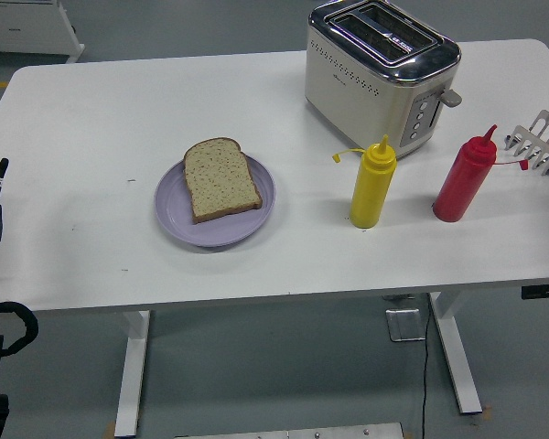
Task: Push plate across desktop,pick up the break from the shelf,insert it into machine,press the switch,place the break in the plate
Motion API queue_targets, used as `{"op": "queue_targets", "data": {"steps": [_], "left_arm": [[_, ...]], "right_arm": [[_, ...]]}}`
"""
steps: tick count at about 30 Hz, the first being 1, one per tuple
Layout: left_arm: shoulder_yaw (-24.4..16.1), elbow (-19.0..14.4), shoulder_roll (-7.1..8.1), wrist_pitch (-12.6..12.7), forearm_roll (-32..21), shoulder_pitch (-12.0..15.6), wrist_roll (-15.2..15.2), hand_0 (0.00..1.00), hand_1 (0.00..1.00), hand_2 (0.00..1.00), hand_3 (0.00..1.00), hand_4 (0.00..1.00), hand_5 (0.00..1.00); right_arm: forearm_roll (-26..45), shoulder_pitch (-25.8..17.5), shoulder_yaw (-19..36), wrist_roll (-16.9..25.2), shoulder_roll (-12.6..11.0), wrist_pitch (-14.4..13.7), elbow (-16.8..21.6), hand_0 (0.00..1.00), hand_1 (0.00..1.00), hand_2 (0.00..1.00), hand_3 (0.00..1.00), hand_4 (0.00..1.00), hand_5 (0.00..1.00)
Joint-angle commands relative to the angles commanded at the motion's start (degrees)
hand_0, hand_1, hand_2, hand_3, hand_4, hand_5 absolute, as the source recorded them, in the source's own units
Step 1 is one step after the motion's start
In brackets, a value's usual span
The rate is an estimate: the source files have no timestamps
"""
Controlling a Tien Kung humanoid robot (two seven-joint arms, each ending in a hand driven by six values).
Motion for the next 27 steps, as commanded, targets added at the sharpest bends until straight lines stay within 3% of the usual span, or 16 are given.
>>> {"op": "queue_targets", "data": {"steps": [27], "left_arm": [[0.2, 0.2, -0.15, -0.1, 0.3, 0.2, 0.2, 0.826, 0.887, 0.891, 0.785, 0.632, 0.998]], "right_arm": [[0.0, -0.2, 1.1, -1.0, 0.1, -0.2, -0.4, 0.827, 0.782, 0.757, 0.749, 0.369, 0.545]]}}
